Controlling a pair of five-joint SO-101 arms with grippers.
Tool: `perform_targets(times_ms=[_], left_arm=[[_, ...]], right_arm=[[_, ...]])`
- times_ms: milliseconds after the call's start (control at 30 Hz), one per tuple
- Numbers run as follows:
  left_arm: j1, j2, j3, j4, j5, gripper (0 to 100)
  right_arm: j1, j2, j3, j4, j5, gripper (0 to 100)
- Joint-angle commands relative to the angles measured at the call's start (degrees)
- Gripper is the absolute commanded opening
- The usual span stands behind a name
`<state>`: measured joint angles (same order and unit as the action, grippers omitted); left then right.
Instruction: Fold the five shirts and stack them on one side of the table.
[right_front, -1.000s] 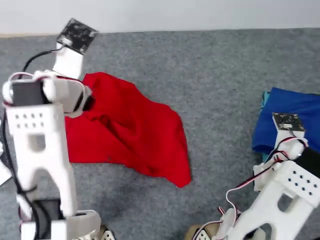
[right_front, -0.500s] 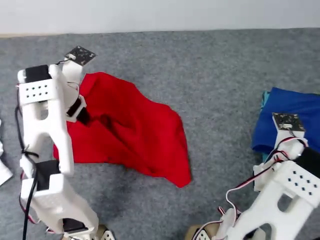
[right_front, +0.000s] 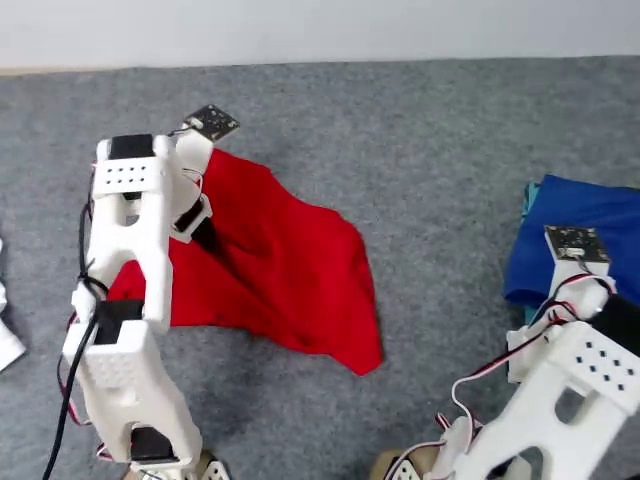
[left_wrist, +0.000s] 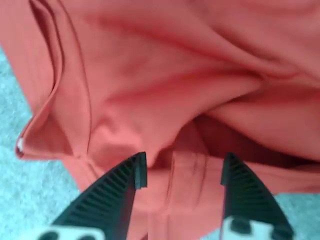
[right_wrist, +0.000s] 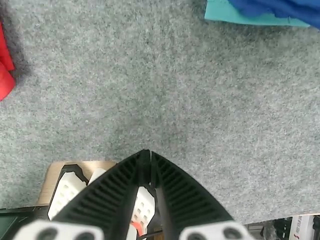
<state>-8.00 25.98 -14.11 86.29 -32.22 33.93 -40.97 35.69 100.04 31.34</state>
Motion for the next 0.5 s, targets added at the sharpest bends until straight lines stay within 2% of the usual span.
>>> perform_targets(times_ms=[0,233,333,467], left_arm=[[-0.3,1.1,-0.5,-1.8,-0.3,25],[-1.1,2.8,-0.5,0.0,-2.3,23],[-1.8,2.7,-0.9,1.4,-3.6,17],[-2.2,2.7,-6.8,9.5,-8.2,4]], right_arm=[[-0.2,-1.5,-0.6,1.4,0.0,0.9],[-0.2,-1.5,-0.6,1.3,0.0,0.9],[-0.2,-1.5,-0.6,1.1,0.0,0.9],[-0.2,-1.5,-0.6,0.9,0.0,0.9]])
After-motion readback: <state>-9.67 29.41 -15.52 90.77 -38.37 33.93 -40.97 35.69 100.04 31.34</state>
